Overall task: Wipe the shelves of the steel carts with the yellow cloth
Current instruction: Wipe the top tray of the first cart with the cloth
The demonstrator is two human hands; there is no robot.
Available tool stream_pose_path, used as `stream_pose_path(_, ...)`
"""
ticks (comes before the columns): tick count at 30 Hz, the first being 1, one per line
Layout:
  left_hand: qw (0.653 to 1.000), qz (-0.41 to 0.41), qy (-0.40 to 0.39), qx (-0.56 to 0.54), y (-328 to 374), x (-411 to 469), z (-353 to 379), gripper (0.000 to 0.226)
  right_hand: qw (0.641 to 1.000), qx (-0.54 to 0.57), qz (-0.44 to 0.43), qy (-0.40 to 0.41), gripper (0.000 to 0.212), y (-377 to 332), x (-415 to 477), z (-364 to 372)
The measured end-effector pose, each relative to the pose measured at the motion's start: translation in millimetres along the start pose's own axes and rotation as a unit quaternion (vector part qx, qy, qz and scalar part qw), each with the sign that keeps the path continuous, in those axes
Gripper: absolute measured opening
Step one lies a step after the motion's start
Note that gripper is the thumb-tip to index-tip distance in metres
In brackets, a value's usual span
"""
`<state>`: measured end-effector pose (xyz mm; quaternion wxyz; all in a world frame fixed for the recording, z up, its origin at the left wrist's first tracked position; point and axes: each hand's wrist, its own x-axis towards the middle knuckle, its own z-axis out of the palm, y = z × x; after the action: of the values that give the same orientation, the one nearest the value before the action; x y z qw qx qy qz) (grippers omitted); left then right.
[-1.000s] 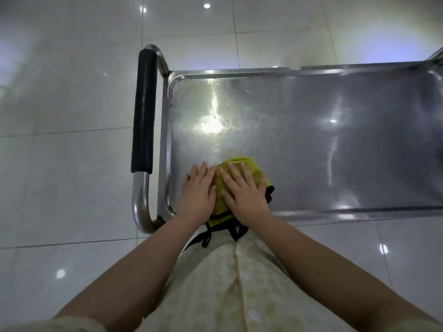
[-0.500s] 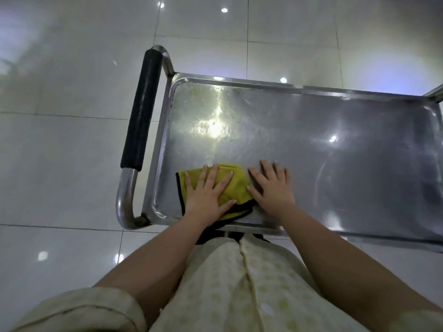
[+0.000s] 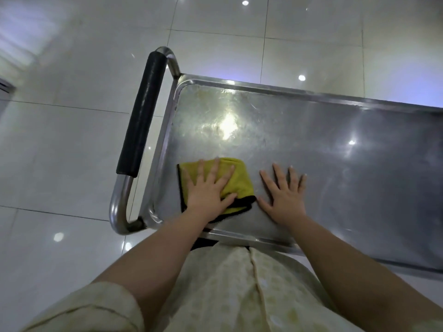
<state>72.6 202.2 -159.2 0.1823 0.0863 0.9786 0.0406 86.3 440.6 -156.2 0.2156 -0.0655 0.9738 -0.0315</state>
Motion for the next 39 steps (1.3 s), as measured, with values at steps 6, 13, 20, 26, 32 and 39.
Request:
stream_pose_path(6,0.989,0.132,0.002,0.063,60,51,-17,0.075,0.993,0.11,0.001,0.047,0.078,33,2,-11)
stream_pose_path(13,1.0,0.008,-0.002,-0.016,98,32,-14,0.069,0.99,0.086,0.102,0.039,0.052,48,42,-24)
stream_pose_path(20,1.0,-0.008,0.007,-0.001,68,52,-10,0.073,0.993,0.044,0.105,0.009,0.062,51,45,-14)
stream_pose_path(26,0.996,-0.081,0.037,0.0,-28,87,-32,0.079,0.994,0.022,0.102,0.018,0.062,47,46,-11)
stream_pose_path(32,0.998,-0.05,0.028,0.008,5,113,-42,0.08,0.995,0.016,0.1,0.004,0.063,44,46,-15)
stream_pose_path(39,0.99,0.128,0.009,0.052,107,133,-43,0.074,0.994,0.043,0.087,0.047,0.072,45,37,-16)
